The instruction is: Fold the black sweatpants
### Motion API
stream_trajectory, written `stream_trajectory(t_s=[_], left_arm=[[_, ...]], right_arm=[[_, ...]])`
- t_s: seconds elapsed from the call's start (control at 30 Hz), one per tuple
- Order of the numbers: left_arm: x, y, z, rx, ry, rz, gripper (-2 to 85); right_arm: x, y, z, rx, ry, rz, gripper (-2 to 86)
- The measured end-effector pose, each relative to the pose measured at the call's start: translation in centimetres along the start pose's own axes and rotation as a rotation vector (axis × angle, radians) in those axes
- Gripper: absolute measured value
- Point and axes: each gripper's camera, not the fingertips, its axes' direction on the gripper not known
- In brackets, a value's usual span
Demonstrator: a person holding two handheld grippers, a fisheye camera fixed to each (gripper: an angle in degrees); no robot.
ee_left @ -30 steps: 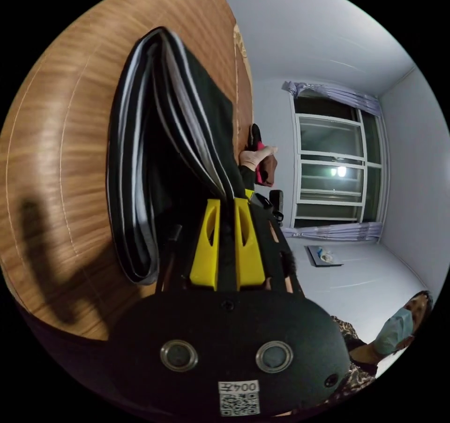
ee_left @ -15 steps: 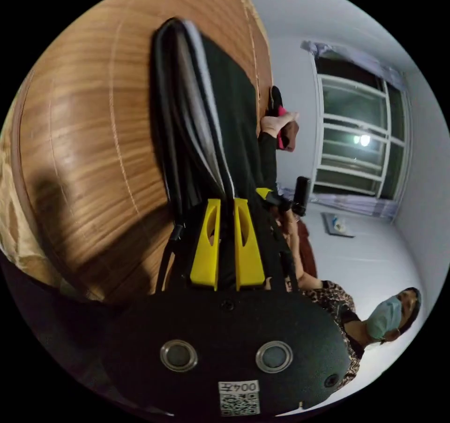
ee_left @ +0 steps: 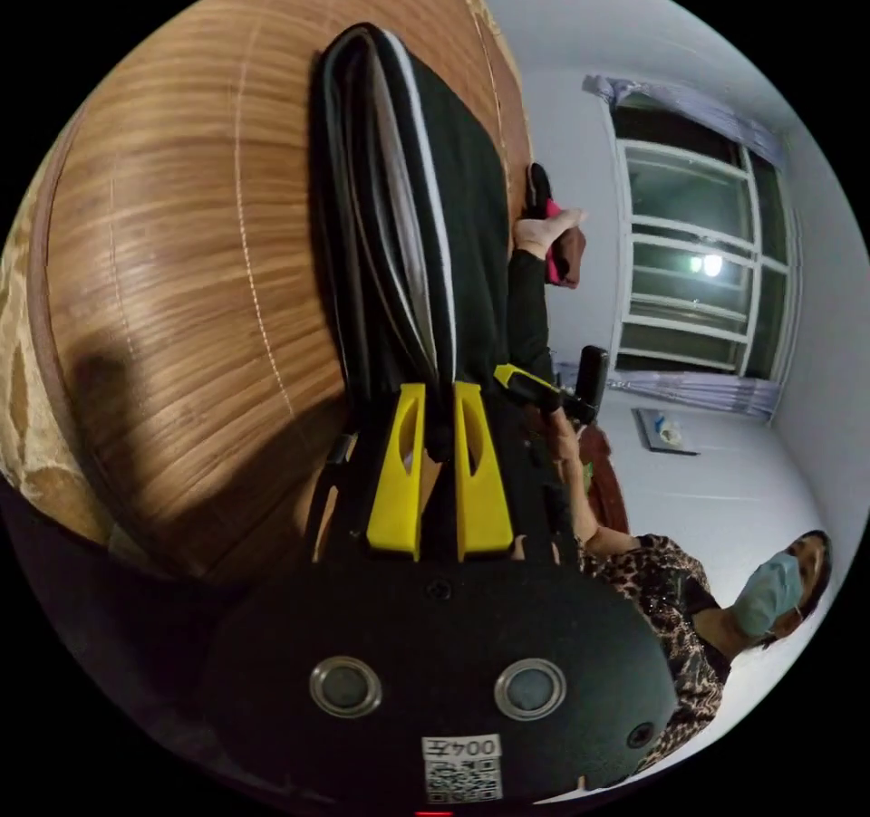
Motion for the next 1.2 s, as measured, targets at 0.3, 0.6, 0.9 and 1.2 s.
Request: stream_trajectory(t_s=[0.3, 0.6, 0.9, 1.2], left_arm=[[2.9, 4.1, -1.3, 0.242, -0.141, 0.016, 10.0], [14.8, 1.4, 4.6, 0.438, -0.303, 0.274, 13.8], [14.1, -3.3, 14.1, 0.323, -0.456, 0.278, 15.2], [13.5, -2.4, 15.9, 0.351, -0.411, 0.303, 13.5]], right_arm=[[0.1, -0.7, 0.0, -0.008, 0.023, -0.028, 9.6], [1.4, -1.6, -0.3, 0.000, 0.018, -0.027, 9.8], [6.6, -4.8, -4.8, 0.056, -0.286, -0.013, 10.5], [10.8, -11.0, -7.8, -0.160, -0.517, -0.187, 11.5]])
